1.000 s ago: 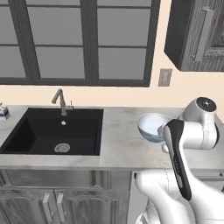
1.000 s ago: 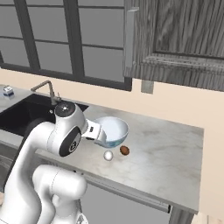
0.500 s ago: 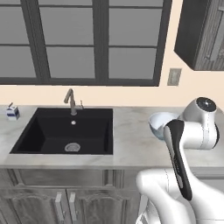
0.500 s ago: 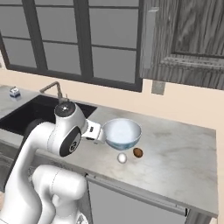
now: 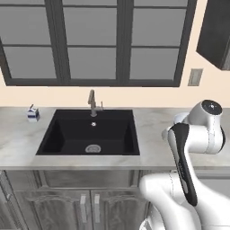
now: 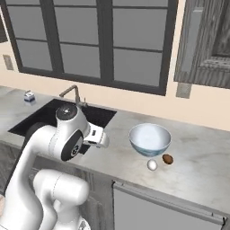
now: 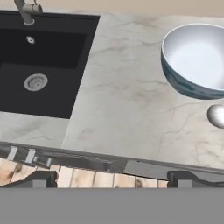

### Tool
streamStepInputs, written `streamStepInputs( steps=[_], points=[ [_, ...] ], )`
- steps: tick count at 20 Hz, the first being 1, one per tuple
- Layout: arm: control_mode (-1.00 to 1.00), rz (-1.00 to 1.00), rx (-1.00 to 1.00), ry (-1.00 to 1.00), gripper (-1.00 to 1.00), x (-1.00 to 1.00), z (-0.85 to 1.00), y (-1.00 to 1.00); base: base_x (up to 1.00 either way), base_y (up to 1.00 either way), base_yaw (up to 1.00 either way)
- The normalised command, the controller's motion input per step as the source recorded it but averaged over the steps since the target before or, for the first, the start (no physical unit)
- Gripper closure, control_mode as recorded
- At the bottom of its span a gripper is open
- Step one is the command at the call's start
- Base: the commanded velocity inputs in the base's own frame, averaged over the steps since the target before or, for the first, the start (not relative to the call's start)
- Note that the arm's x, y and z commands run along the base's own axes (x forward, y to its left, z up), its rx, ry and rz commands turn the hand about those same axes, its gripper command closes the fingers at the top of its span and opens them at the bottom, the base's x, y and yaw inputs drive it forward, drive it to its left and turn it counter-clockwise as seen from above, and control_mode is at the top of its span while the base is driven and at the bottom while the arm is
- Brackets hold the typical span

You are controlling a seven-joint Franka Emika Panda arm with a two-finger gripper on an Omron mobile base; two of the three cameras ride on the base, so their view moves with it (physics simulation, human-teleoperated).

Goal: Gather the eggs and milk located in the vicinity of the sink area and place them right next to the bowl.

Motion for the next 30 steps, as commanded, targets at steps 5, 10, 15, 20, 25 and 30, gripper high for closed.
streamStepInputs(
  steps=[5,10,15,20,25,30],
  points=[
    [1.00,0.00,0.00,0.00,-1.00,0.00,0.00,0.00,-0.01,0.64,-0.04],
    [1.00,0.00,0.00,0.00,-1.00,0.00,0.00,0.00,-0.02,0.68,-0.04],
    [1.00,0.00,0.00,0.00,-1.00,0.00,0.00,0.00,-0.01,0.69,-0.04],
    [1.00,0.00,0.00,0.00,-1.00,0.00,0.00,0.00,0.00,0.68,-0.03],
    [1.00,0.00,0.00,0.00,-1.00,0.00,0.00,0.00,0.00,0.63,-0.01],
    [1.00,0.00,0.00,0.00,-1.00,0.00,0.00,0.00,0.00,0.60,-0.01]
  ],
)
